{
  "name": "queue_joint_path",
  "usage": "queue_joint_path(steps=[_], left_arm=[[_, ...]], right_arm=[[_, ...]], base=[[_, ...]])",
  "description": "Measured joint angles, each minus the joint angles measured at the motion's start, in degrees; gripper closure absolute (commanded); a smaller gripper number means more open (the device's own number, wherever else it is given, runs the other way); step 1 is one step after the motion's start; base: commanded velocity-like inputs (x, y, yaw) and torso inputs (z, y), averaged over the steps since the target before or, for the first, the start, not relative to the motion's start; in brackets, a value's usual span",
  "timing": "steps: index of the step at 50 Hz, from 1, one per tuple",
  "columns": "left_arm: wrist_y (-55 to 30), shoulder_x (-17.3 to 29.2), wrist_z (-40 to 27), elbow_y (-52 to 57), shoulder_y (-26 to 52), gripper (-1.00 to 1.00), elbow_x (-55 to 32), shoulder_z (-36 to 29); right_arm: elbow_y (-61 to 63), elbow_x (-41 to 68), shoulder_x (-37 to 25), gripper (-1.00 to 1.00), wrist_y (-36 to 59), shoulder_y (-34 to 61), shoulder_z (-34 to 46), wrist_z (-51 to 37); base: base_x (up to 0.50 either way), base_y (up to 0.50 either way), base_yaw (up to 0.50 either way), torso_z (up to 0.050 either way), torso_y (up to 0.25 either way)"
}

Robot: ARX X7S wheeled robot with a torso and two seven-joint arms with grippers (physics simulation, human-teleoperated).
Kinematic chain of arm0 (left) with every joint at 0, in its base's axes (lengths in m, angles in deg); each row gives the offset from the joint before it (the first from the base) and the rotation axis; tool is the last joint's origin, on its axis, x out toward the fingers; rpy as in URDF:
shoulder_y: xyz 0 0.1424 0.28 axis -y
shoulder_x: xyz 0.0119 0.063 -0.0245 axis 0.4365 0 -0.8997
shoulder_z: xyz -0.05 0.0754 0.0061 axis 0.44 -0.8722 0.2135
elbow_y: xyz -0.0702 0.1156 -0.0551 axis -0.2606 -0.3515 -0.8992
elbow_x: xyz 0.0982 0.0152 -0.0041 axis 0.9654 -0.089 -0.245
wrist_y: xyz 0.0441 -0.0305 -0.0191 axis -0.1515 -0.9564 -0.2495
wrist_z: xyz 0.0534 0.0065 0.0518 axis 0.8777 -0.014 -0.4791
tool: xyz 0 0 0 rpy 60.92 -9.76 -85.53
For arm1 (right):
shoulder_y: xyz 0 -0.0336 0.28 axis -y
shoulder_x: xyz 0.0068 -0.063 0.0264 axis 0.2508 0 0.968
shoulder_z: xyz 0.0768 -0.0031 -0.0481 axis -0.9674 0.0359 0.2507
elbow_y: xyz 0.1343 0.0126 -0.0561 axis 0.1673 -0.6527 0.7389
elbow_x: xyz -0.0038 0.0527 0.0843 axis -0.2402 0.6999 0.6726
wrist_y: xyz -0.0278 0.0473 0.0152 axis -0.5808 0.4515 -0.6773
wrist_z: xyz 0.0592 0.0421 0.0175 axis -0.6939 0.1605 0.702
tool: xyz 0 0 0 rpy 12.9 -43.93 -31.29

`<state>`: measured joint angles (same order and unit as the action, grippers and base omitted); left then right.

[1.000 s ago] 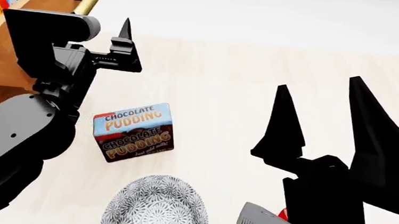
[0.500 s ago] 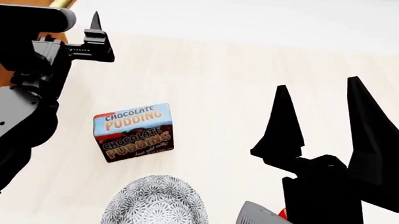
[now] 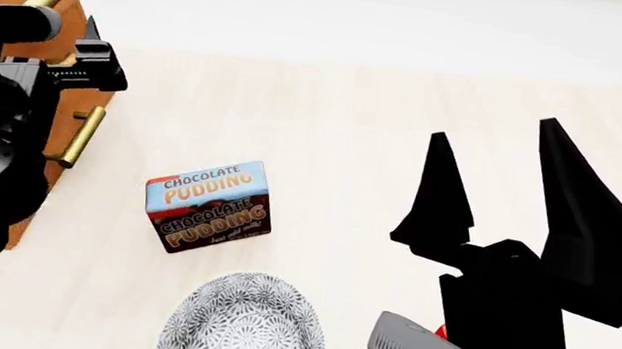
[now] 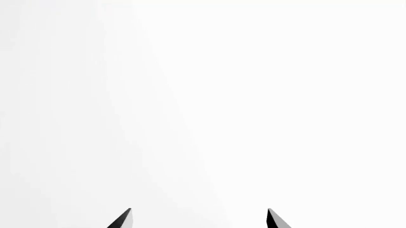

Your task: Put the butter at the front in the top drawer of the cabinet and close it.

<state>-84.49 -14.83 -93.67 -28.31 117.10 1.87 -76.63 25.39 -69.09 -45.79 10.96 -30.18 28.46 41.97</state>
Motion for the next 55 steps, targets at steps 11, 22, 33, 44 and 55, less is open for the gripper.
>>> queue_joint_path(steps=[11, 22, 33, 44, 55], left_arm=[[-0.5, 2.7, -2.5, 0.0, -2.0, -1.00, -1.2, 1.4], [-0.4, 4.5, -4.0, 0.3, -3.4, -1.00, -2.0, 2.4], [-0.1, 5.3, -5.2, 0.2, -3.8, -1.00, -2.4, 2.7], [1.1, 5.4, -6.9, 0.6, -4.2, -1.00, -2.7, 2.7], [1.4, 5.9, -7.3, 0.6, -5.0, -1.00, -2.9, 3.8]], right_arm=[[0.0, -0.5, 0.3, -1.00, 0.0, 0.3, -0.1, 0.9], [0.1, -1.0, 0.4, -1.00, 0.1, 0.2, -0.2, 1.4], [0.4, -1.8, 0.4, -1.00, 0.4, -0.2, -0.2, 1.8], [0.3, -2.3, 0.6, -1.00, 0.5, -0.3, -0.2, 2.2], [0.5, -3.0, 0.7, -1.00, 0.7, -0.6, -0.2, 2.7]], base=[[0.00, 0.00, 0.00, 0.000, 0.000], [0.00, 0.00, 0.00, 0.000, 0.000], [0.00, 0.00, 0.00, 0.000, 0.000], [0.00, 0.00, 0.00, 0.000, 0.000], [0.00, 0.00, 0.00, 0.000, 0.000]])
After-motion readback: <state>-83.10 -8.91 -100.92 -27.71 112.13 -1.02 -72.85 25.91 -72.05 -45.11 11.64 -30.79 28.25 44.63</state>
